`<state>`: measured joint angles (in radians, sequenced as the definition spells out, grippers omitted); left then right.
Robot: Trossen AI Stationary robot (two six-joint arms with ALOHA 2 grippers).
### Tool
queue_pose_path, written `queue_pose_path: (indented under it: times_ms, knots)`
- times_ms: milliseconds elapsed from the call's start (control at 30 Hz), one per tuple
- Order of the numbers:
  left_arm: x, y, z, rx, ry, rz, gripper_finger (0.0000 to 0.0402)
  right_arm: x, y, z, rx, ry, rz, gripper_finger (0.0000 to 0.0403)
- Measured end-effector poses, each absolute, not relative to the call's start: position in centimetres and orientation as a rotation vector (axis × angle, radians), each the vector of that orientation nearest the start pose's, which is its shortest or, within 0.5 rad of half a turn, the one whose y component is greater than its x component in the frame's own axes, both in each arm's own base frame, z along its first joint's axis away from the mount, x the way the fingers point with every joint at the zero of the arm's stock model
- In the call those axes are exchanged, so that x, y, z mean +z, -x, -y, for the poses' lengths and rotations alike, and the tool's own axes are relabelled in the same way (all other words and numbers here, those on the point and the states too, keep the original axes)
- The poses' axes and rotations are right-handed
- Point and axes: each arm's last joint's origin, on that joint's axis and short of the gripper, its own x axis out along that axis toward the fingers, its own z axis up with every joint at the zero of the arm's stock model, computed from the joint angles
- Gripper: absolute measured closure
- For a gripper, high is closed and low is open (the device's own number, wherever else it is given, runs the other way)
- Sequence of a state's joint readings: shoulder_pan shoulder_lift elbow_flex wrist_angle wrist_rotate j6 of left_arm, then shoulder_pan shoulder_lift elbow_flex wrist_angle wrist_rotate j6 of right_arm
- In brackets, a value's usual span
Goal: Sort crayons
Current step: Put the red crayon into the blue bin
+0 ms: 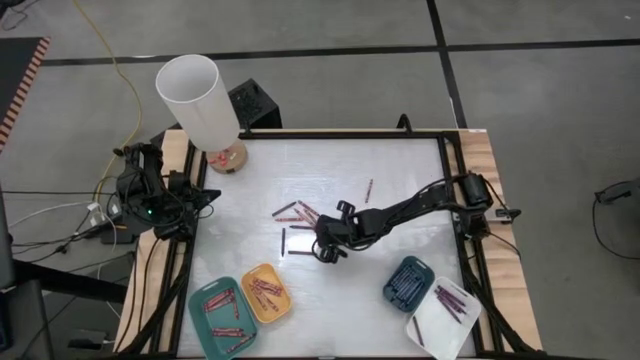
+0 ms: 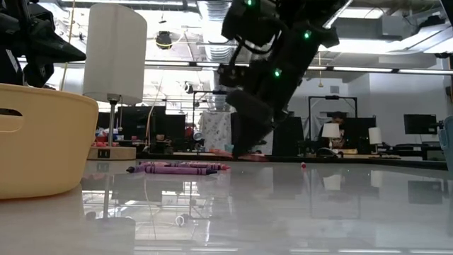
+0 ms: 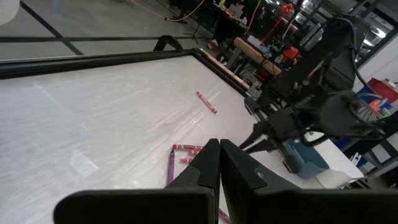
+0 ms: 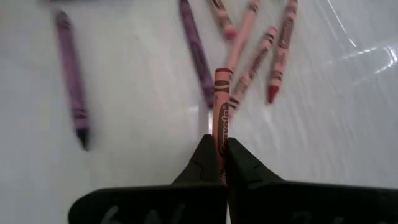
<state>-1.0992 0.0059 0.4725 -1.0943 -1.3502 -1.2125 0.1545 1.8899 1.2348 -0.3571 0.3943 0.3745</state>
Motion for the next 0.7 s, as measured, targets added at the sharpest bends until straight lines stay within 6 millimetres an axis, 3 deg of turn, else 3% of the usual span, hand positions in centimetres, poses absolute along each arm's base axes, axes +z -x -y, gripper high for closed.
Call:
queue_pose_path:
  times_ms: [400, 600, 700]
  knots:
    - [22.6, -2.9, -0.6, 0.329, 0.608, -0.028, 0.0401, 20.2, -40.4, -8.2, -0.24, -0.094, -0.557, 0.0399]
    - [22.5, -2.9, -0.6, 0.332, 0.607, -0.023, 0.0401, 22.3, -41.6, -10.1, -0.056, -0.092, -0.294, 0.0399]
    - [22.2, -2.9, -0.5, 0.339, 0.597, -0.021, 0.0401, 22.4, -42.2, -10.9, 0.019, -0.095, -0.201, 0.0399]
